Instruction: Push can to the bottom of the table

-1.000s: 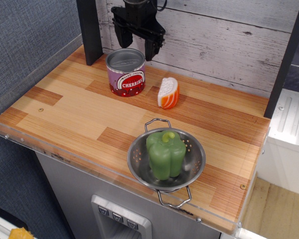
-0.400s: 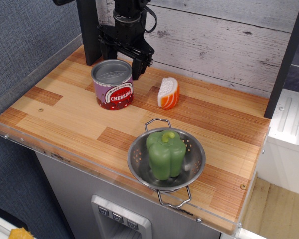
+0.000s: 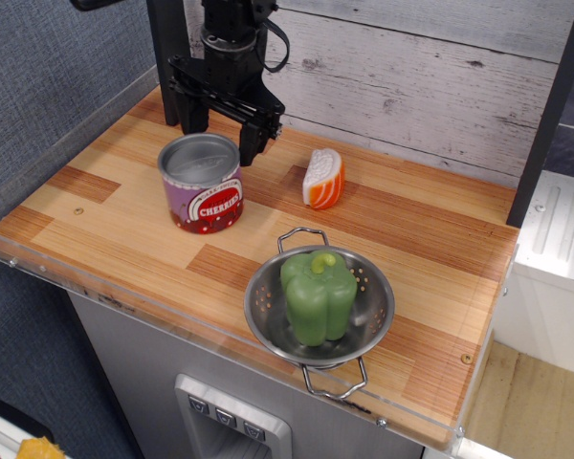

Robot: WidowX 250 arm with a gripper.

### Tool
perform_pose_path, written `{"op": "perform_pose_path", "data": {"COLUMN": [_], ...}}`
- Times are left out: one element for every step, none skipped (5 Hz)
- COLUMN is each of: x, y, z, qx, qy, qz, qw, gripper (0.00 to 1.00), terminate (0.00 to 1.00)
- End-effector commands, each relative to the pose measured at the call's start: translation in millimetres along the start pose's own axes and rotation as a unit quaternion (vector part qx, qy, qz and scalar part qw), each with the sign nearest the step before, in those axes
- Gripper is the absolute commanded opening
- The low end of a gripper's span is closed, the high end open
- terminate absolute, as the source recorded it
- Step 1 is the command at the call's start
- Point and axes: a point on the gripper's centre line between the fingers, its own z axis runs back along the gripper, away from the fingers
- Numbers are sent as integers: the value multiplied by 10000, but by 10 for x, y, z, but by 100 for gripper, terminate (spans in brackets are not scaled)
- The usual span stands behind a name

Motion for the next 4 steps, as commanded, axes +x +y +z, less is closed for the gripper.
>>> {"op": "perform_pose_path", "data": {"x": [-240, -350, -451, -567], "y": [111, 100, 117, 141], "z": [243, 212, 227, 280], "qx": [109, 157, 175, 166], "qy": [-84, -10, -30, -132], "qz": [246, 331, 382, 460], "qw": [9996, 9993, 9991, 9987], "gripper": [100, 100, 100, 100], "terminate": [0, 0, 0, 0]}}
